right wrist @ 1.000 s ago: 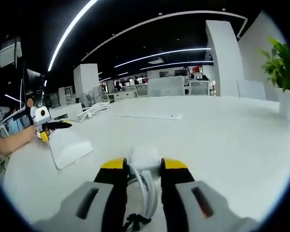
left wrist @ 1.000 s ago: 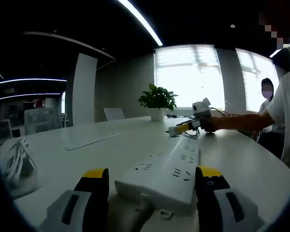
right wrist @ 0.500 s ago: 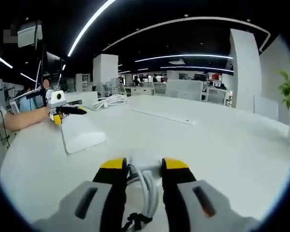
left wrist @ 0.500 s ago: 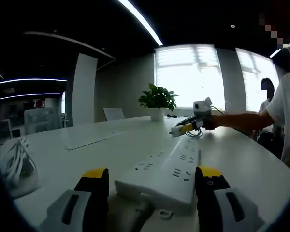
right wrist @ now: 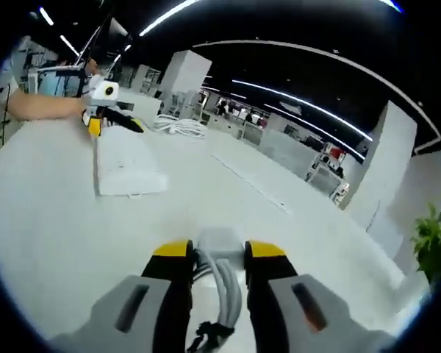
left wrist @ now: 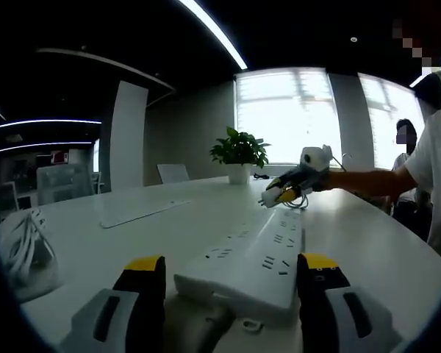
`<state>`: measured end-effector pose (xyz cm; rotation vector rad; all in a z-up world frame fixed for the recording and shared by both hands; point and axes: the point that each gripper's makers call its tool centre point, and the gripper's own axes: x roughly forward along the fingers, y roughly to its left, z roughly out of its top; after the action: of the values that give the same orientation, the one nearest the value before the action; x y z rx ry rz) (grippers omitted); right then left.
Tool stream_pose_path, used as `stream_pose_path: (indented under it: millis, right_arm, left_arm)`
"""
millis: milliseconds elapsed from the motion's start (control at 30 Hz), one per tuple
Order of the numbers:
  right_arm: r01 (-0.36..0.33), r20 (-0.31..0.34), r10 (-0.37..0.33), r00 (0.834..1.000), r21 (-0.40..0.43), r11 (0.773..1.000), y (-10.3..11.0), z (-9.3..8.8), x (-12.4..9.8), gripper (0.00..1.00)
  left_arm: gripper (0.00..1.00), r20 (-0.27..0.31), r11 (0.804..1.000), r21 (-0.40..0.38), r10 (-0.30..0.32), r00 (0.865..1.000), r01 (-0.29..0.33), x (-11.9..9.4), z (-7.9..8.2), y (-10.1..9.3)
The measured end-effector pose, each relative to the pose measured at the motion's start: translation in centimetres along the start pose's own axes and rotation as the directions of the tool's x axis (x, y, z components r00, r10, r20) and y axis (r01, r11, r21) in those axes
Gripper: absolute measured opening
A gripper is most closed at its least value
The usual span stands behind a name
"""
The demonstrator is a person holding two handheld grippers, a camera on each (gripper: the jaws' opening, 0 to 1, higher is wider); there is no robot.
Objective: Straighten the power strip on the desk, plug the charger into it
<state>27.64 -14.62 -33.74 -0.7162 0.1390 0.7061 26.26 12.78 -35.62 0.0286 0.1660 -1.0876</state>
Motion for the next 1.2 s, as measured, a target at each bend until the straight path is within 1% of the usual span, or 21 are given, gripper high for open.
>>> stream_pose_path:
  millis: [33,67,100,133,167,200,267,333,433,467,567,633,733,833,867,967,1000,1100,1133,1167,1200]
  right_arm:
    - [0.008,-0.012,-0.009,1.0,-0.082,0.997,0.1,0.2,0.1,0.26]
    - [0.013,-0.032,-0.02,0.999,-0.215,0.976,0.5,0.4,0.1,0.26]
    - [0.01,-0.046,-0.026,0.999,-0.312,0.95,0.8,0.5,0.1,0.26]
    - [0.008,-0.057,-0.031,0.998,-0.373,0.928,1.0,0.5,0.1,0.26]
    - [0.003,-0.075,-0.041,0.996,-0.448,0.894,1.2,0.4,0.2,0.26]
    - [-0.006,-0.084,-0.045,0.995,-0.527,0.85,1.7,0.5,0.2,0.26]
    - [-0.014,-0.091,-0.049,0.995,-0.587,0.809,2.0,0.5,0.3,0.26]
    - [-0.022,-0.1,-0.05,0.994,-0.614,0.789,2.2,0.4,0.2,0.26]
    - [-0.055,-0.13,-0.053,0.99,-0.704,0.708,2.5,0.2,0.2,0.27]
    - [-0.055,-0.134,-0.06,0.989,-0.719,0.692,2.5,0.2,0.2,0.27]
    - [-0.061,-0.137,-0.055,0.989,-0.718,0.693,2.7,0.3,0.1,0.27]
    - [-0.063,-0.135,-0.048,0.99,-0.713,0.698,2.8,0.4,0.0,0.27]
    - [-0.059,-0.122,-0.037,0.992,-0.695,0.717,3.0,0.6,-0.2,0.27]
    - [-0.053,-0.112,-0.034,0.993,-0.695,0.717,3.3,0.7,-0.4,0.27]
    - [-0.053,-0.104,-0.026,0.994,-0.685,0.727,3.5,0.8,-0.5,0.27]
    - [-0.05,-0.069,0.01,0.998,-0.606,0.794,3.9,1.2,-0.7,0.27]
    - [-0.052,-0.053,0.026,0.998,-0.59,0.805,4.1,1.4,-0.7,0.28]
    - [-0.044,-0.046,0.022,0.999,-0.576,0.816,4.2,1.4,-0.7,0.28]
    - [-0.04,-0.038,0.023,0.999,-0.562,0.826,4.2,1.4,-0.8,0.28]
    - [-0.037,-0.025,0.028,0.999,-0.533,0.845,4.4,1.5,-0.8,0.28]
    - [-0.03,-0.018,0.024,1.0,-0.512,0.859,4.3,1.5,-0.9,0.28]
  left_arm:
    - [0.75,0.0,1.0,0.0,0.0,1.0,0.0,0.0,0.0,0.0]
    - [0.75,0.0,1.0,0.0,0.0,1.0,0.0,0.0,0.0,0.0]
    - [0.75,0.0,1.0,0.0,0.0,1.0,0.0,0.0,0.0,0.0]
    - [0.75,0.0,1.0,0.0,0.0,1.0,0.0,0.0,0.0,0.0]
    - [0.75,0.0,1.0,0.0,0.0,1.0,0.0,0.0,0.0,0.0]
    - [0.75,-0.001,1.0,0.0,0.0,1.0,0.0,0.0,0.0,0.0]
    - [0.75,-0.001,1.0,0.0,0.0,1.0,0.0,0.0,0.0,0.0]
    - [0.75,-0.001,1.0,0.001,0.0,1.0,0.0,0.0,0.0,0.0]
    - [0.75,-0.001,1.0,0.001,0.0,1.0,0.0,0.0,0.0,0.0]
    - [0.75,-0.001,1.0,0.001,0.0,1.0,0.0,0.0,0.0,0.0]
    - [0.75,-0.001,1.0,0.0,0.0,1.0,0.0,0.0,0.0,0.0]
    - [0.75,-0.001,1.0,0.0,0.0,1.0,0.0,0.0,0.0,0.0]
    - [0.75,-0.001,1.0,0.001,0.0,1.0,0.0,-0.1,0.0,-0.1]
    - [0.75,-0.001,1.0,0.001,0.0,1.0,0.0,-0.1,0.0,-0.1]
    - [0.75,-0.001,1.0,0.001,-0.001,1.0,0.001,-0.1,0.0,-0.1]
    - [0.75,-0.002,1.0,0.001,-0.001,1.0,0.001,-0.1,0.0,-0.2]
    - [0.75,-0.002,1.0,0.001,-0.001,1.0,0.001,-0.1,0.0,-0.2]
    - [0.75,-0.002,1.0,0.001,-0.001,1.0,0.001,-0.1,0.0,-0.2]
    - [0.75,-0.002,1.0,0.001,-0.001,1.0,0.001,-0.1,0.0,-0.2]
    - [0.75,-0.002,1.0,0.001,-0.001,1.0,0.001,-0.1,0.0,-0.2]
    - [0.75,-0.003,1.0,0.0,-0.001,1.0,0.001,-0.1,-0.1,-0.1]
